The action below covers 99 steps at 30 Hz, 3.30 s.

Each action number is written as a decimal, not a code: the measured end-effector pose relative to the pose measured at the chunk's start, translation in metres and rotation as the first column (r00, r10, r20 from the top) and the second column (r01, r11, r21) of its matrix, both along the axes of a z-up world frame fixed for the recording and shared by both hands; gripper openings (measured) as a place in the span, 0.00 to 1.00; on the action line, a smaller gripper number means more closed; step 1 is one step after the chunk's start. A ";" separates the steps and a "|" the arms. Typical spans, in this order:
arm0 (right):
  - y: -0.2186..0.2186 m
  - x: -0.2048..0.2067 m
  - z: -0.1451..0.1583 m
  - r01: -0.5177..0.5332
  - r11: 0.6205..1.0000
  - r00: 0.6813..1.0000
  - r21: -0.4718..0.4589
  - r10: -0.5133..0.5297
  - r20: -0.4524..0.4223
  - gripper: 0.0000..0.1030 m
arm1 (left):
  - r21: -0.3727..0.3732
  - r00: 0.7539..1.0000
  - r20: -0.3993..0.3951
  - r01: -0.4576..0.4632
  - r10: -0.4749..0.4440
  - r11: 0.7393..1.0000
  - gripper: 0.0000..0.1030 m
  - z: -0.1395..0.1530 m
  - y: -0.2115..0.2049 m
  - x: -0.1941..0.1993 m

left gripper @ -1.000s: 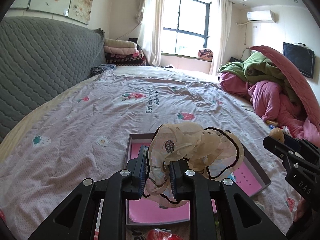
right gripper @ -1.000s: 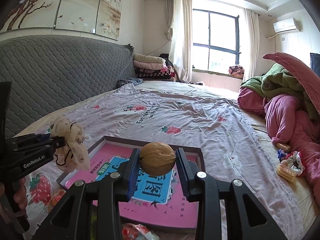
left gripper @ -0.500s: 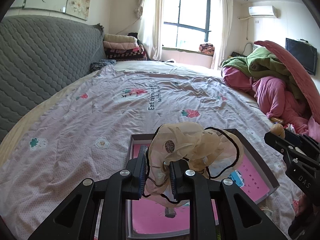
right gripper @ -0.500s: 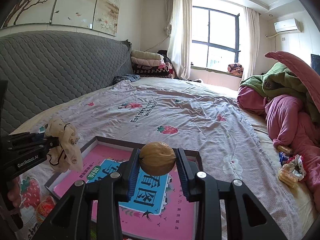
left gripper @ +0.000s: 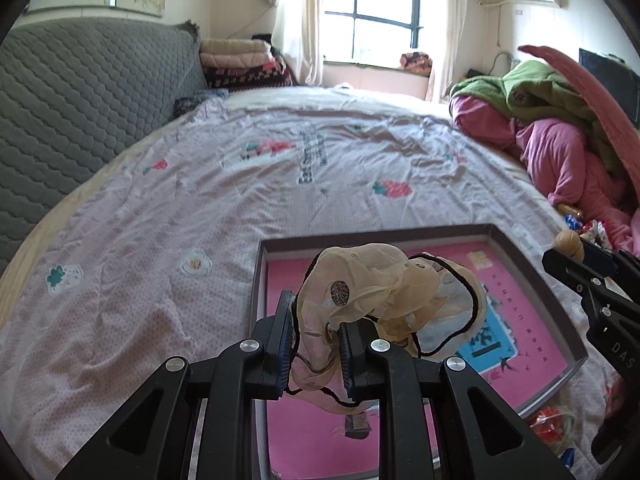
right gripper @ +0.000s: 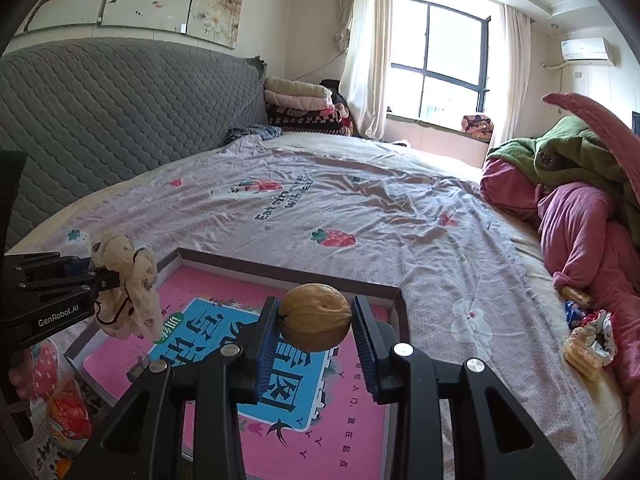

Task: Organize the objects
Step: 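Carry the walnut and the mesh bag with both tools over the gray box, then open the left tool to drop the mesh bag while the right tool releases the walnut, then withdraw both open tools from the box back toward the remaining items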

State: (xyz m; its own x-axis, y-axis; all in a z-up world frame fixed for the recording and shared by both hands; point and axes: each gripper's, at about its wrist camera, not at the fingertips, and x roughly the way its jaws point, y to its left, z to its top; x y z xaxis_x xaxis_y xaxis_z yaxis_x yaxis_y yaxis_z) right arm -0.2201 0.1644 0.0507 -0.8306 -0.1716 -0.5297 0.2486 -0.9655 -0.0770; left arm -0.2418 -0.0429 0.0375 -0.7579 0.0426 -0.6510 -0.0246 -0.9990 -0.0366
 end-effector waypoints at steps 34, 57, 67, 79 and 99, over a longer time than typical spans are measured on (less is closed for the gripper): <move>0.006 -0.028 -0.064 0.022 0.997 0.961 0.071 -0.041 0.274 0.36 | -0.023 0.982 0.191 0.011 -0.006 1.000 0.37 -0.041 -0.003 -0.018; 0.007 -0.020 -0.050 0.026 0.998 0.974 0.050 -0.036 0.225 0.42 | 0.060 0.992 0.125 0.012 -0.019 0.998 0.55 -0.022 -0.016 -0.009; 0.010 -0.012 -0.039 0.031 0.999 0.981 0.025 -0.035 0.188 0.50 | 0.054 0.998 0.060 -0.010 0.006 0.998 0.59 -0.008 -0.020 0.003; 0.011 0.004 -0.021 0.023 0.999 0.991 -0.025 -0.020 0.132 0.53 | 0.017 1.000 0.000 -0.022 0.022 1.000 0.65 0.003 -0.016 0.034; 0.009 0.045 0.007 -0.011 0.999 1.000 -0.048 0.012 0.023 0.54 | 0.015 0.994 -0.091 -0.060 0.062 0.998 0.65 0.020 -0.008 0.083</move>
State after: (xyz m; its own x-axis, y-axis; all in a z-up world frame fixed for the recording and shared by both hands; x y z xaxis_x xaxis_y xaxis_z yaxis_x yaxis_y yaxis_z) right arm -0.1749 0.1733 0.0577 -0.8159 -0.2063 -0.5402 0.2607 -0.9651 -0.0252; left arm -0.1584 -0.0511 0.0574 -0.8153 0.0020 -0.5790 0.0325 -0.9983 -0.0493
